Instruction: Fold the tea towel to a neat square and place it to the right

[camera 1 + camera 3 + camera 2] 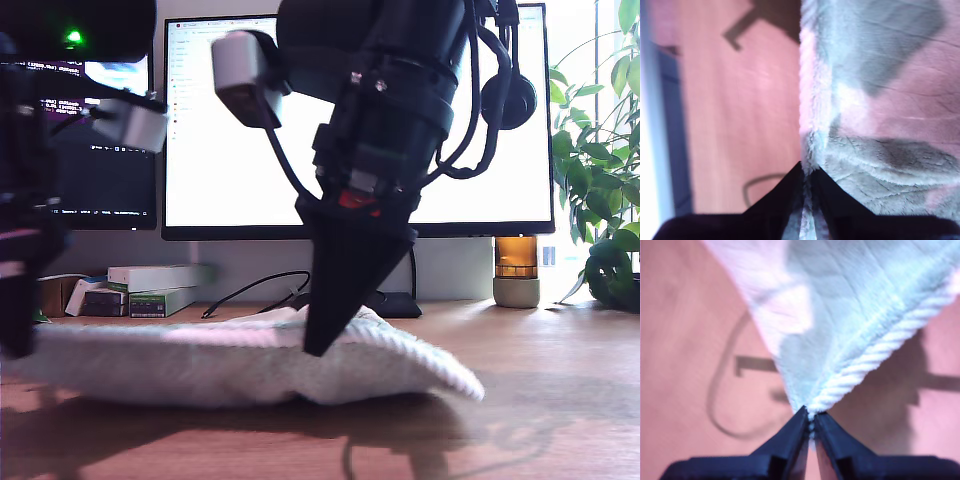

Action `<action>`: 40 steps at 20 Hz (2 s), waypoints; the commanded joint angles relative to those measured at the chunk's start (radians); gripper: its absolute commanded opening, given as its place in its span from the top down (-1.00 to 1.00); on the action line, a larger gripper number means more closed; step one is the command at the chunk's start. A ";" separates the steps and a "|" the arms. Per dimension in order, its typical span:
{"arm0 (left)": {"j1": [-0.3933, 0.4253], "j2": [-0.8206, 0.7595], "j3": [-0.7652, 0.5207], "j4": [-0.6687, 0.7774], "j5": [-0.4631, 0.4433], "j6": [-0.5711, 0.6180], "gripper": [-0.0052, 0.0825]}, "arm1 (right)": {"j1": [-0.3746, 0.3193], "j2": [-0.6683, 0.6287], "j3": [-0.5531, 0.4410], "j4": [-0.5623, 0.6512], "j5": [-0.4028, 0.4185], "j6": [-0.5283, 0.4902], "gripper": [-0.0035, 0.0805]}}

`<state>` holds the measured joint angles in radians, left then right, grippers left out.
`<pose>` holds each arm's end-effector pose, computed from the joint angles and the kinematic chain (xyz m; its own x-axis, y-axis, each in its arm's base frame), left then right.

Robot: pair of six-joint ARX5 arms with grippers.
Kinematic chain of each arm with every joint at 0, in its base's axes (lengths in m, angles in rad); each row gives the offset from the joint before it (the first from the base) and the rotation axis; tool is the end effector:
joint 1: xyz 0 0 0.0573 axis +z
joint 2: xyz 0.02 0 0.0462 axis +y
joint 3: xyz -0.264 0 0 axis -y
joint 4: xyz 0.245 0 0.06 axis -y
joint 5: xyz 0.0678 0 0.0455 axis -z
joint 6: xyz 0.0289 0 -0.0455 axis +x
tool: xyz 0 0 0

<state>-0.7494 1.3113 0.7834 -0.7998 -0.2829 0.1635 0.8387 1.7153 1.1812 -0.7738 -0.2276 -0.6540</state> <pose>0.1645 -0.1420 0.1943 0.3594 0.0469 -0.9320 0.7125 0.6312 0.3065 0.2120 0.2456 0.1990 0.0014 0.3391 -0.9407 -0.9989 0.0453 0.0148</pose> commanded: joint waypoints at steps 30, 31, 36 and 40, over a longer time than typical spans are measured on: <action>0.034 -0.005 0.093 -0.307 0.148 -0.033 0.20 | 0.074 -0.044 0.027 -0.261 -0.076 0.079 0.09; 0.039 -0.005 0.093 -0.272 0.161 -0.037 0.28 | 0.066 -0.046 0.027 -0.254 -0.072 0.079 0.13; 0.105 -0.005 0.088 0.072 0.333 -0.051 0.93 | -0.067 -0.046 0.027 -0.178 -0.024 0.099 0.95; 0.169 -0.003 0.034 0.307 0.382 -0.048 0.93 | -0.201 -0.046 0.027 -0.079 -0.029 0.215 0.95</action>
<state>-0.5922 1.3106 0.8669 -0.5236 0.0887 0.1135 0.6418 1.6611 1.2118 -0.8650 -0.2520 -0.4568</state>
